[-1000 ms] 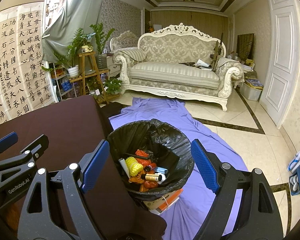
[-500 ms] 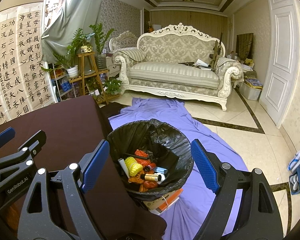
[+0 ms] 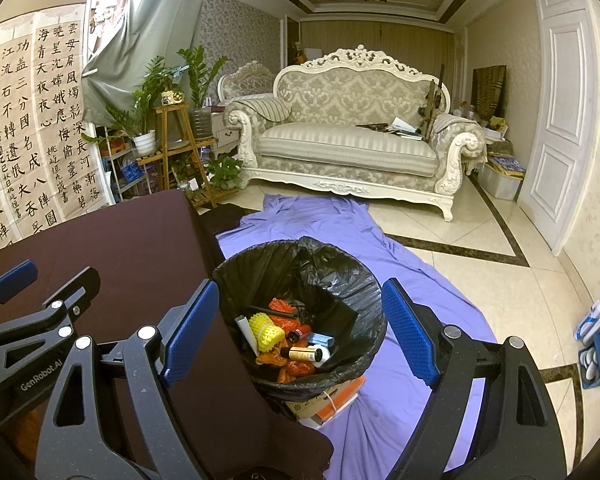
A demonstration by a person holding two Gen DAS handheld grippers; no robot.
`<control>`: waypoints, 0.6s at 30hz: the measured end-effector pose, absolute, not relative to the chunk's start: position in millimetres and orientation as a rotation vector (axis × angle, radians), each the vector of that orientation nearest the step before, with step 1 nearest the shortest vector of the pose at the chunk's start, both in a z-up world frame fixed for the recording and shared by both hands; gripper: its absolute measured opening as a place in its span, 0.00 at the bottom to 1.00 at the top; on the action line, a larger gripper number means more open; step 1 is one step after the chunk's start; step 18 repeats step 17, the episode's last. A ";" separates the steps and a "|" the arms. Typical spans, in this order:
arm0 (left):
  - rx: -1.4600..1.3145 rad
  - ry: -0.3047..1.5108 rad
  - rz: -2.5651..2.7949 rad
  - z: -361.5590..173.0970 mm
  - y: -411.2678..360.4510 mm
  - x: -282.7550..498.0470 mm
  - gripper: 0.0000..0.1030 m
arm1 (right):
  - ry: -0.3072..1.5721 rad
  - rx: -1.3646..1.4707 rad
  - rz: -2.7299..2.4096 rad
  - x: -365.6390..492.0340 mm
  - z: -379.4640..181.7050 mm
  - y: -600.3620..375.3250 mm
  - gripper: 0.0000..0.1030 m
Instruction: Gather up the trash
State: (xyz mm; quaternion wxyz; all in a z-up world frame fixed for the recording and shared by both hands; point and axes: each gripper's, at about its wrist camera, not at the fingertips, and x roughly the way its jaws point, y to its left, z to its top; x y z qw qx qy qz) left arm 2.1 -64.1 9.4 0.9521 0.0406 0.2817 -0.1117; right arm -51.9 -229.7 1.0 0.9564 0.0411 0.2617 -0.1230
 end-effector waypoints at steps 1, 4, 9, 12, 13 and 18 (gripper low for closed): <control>0.081 0.574 -0.232 8.4 -64.3 2.4 0.82 | 0.531 0.084 -0.250 -51.9 1.0 -229.8 0.79; 0.082 0.554 -0.231 7.3 -66.4 -0.1 0.82 | 0.531 0.083 -0.250 -51.8 1.0 -229.9 0.79; 0.095 0.542 -0.211 6.5 -64.7 1.7 0.82 | 0.543 0.078 -0.237 -50.2 -0.4 -228.0 0.79; 0.078 0.579 -0.177 0.1 -52.3 11.4 0.82 | 0.554 0.070 -0.214 -43.2 -1.8 -220.2 0.79; 0.075 0.594 -0.167 -2.6 -47.0 15.2 0.82 | 0.562 0.065 -0.198 -39.3 -2.8 -215.4 0.79; 0.058 0.640 -0.084 -12.7 -13.5 30.6 0.82 | 0.595 0.044 -0.115 -18.5 -7.3 -186.6 0.83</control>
